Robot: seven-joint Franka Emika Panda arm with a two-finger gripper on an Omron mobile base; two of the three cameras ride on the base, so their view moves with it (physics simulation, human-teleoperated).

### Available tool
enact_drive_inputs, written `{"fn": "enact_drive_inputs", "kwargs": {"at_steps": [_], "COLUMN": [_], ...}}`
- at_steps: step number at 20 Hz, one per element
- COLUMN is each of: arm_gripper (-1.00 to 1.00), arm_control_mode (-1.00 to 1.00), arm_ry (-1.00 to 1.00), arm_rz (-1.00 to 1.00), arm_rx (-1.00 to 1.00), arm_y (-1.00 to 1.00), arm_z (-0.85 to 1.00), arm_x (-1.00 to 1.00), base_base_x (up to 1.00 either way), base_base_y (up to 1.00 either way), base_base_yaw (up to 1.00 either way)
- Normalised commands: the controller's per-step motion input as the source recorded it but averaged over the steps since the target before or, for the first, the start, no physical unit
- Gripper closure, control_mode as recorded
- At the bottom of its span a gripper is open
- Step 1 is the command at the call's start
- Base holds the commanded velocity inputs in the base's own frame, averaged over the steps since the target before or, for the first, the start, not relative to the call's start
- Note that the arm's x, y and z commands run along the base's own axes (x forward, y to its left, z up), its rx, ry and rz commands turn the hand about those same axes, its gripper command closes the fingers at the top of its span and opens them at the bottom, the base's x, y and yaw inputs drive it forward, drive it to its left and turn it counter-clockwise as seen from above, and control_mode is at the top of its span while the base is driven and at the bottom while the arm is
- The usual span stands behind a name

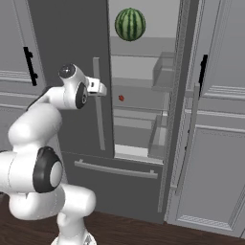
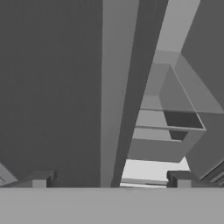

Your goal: Take the strawberry from the fridge and place it on top of the pancake, located on the dining counter.

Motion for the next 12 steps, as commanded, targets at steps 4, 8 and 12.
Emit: {"fn": "enact_drive_inputs", "kwargs": {"at_steps": [4,8,12], "arm_gripper": [-1.0,-1.0,-1.0], "arm_control_mode": [-1.0,-1.0,-1.0], "arm_ry": [0.0,0.0,0.0], "arm_rz": [0.0,0.0,0.0], "arm_rx": [0.0,0.0,0.0], "arm_y": [0.0,0.0,0.05], "arm_z": [-0.19,-0.16,-0.17], "arm_x": [0.6,0.53,0.48], "base_base_x": [0.0,0.0,0.0], "base_base_y": [0.0,0.0,0.0], "base_base_yaw": [0.0,0.0,0.0]}}
